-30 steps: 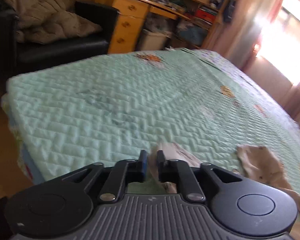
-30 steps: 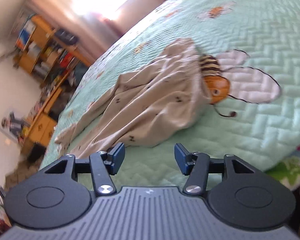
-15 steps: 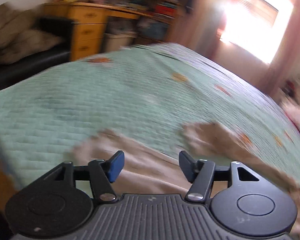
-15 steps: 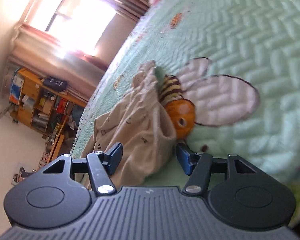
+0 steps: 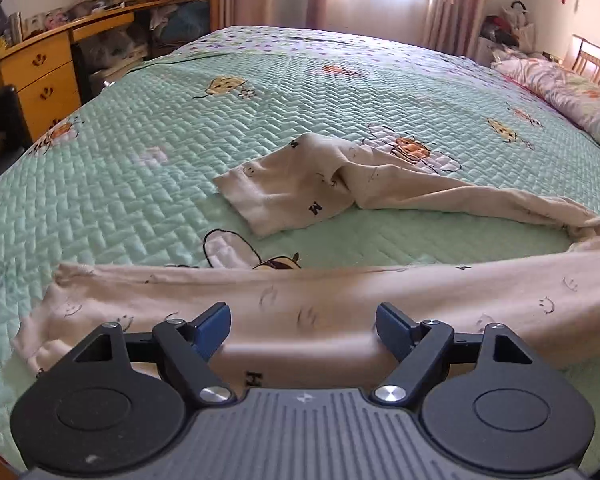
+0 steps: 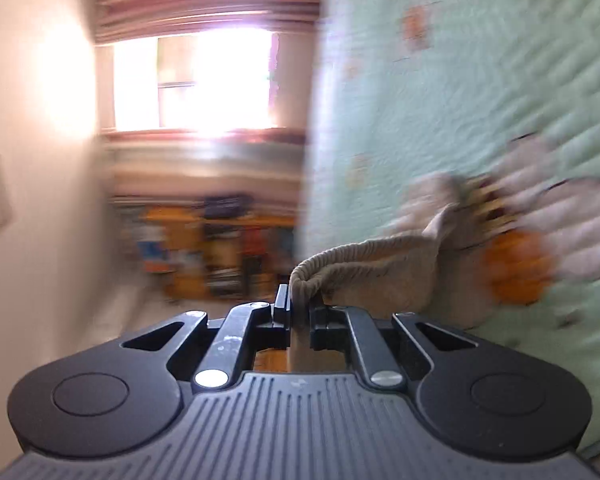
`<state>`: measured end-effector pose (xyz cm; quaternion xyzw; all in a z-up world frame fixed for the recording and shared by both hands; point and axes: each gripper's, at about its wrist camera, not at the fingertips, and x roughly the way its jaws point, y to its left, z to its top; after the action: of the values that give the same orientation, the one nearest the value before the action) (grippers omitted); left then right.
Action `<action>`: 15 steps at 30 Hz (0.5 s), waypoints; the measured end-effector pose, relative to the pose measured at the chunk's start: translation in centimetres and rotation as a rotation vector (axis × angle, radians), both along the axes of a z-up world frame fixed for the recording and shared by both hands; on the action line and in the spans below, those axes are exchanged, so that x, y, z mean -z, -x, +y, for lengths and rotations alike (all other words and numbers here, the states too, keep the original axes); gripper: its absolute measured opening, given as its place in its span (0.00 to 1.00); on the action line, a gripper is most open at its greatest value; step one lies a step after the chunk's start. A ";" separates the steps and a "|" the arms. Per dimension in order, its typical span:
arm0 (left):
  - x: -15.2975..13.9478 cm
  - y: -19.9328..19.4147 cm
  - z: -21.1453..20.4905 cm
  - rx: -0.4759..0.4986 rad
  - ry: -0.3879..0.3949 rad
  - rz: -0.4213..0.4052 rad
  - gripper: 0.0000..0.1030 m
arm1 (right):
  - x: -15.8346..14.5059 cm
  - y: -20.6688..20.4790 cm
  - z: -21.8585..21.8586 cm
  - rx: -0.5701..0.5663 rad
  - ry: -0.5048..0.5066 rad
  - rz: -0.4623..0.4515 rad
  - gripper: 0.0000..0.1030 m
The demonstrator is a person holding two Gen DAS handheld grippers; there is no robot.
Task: Fold clothes
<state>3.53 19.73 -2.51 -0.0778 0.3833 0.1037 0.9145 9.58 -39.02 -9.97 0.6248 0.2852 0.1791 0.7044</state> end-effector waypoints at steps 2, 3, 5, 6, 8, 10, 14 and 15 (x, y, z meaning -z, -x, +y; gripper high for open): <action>-0.2 0.8 -0.3 0.009 0.001 0.003 0.80 | 2.3 0.2 0.3 -0.004 0.017 0.093 0.09; -0.4 1.5 -0.6 0.036 0.003 0.000 0.80 | 3.5 0.3 0.3 -0.003 -0.006 0.121 0.09; -0.7 2.6 -1.6 0.095 0.018 -0.008 0.81 | 4.4 0.7 0.5 0.002 -0.051 0.118 0.09; -0.7 3.2 -2.1 0.118 0.043 -0.011 0.81 | 4.5 0.8 0.8 0.003 -0.063 0.106 0.09; -0.5 4.3 -3.0 0.167 0.132 -0.041 0.81 | 4.0 0.5 1.3 0.004 -0.077 0.084 0.10; 0.0 5.0 -4.3 0.228 0.200 -0.075 0.81 | 3.4 0.1 1.6 0.001 -0.085 0.069 0.12; 1.3 5.1 -7.9 0.372 0.170 -0.072 0.81 | 2.6 -0.8 1.9 -0.006 -0.099 0.071 0.13; 1.6 4.9 -8.7 0.386 0.145 -0.046 0.81 | 2.7 -0.8 1.8 -0.005 -0.108 0.075 0.13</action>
<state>-1.34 11.00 -4.14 -0.0709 0.3764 -0.1032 0.9180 10.38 -37.23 -12.65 0.6675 0.3028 0.1726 0.6580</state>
